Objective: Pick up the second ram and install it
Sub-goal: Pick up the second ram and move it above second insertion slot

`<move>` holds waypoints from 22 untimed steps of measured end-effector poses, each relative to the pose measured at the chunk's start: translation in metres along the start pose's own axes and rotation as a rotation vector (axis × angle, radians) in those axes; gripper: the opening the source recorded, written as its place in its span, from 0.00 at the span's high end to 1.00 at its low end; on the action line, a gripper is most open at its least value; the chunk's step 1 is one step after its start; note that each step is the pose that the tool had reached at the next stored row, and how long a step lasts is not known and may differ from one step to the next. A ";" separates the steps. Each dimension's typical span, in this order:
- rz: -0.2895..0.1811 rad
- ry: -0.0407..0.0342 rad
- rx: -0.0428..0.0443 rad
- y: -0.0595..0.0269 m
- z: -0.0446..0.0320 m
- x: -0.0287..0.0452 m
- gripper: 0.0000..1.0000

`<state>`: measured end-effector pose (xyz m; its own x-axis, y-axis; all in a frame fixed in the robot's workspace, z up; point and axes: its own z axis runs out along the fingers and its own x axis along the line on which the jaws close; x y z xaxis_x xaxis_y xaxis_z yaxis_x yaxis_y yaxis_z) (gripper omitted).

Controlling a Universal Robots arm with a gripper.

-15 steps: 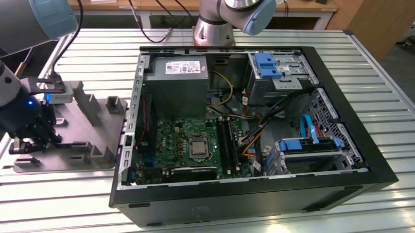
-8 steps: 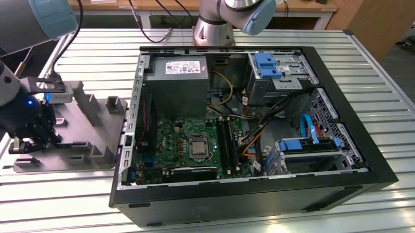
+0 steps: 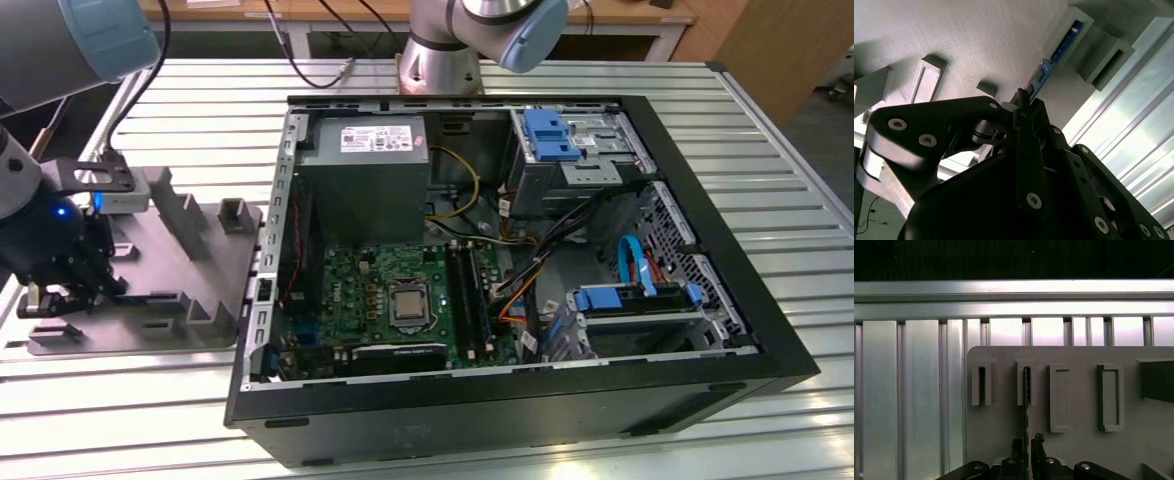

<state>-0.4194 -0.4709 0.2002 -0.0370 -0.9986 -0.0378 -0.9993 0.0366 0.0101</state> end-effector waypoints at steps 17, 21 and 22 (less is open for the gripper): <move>0.000 0.0000 0.0000 0.0000 0.0000 0.0009 0.87; 0.000 0.0000 0.0000 0.0000 0.0000 0.0011 0.89; 0.000 0.0000 -0.0001 0.0000 -0.0001 0.0011 0.89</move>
<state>-0.4194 -0.4721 0.2002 -0.0370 -0.9986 -0.0377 -0.9993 0.0366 0.0102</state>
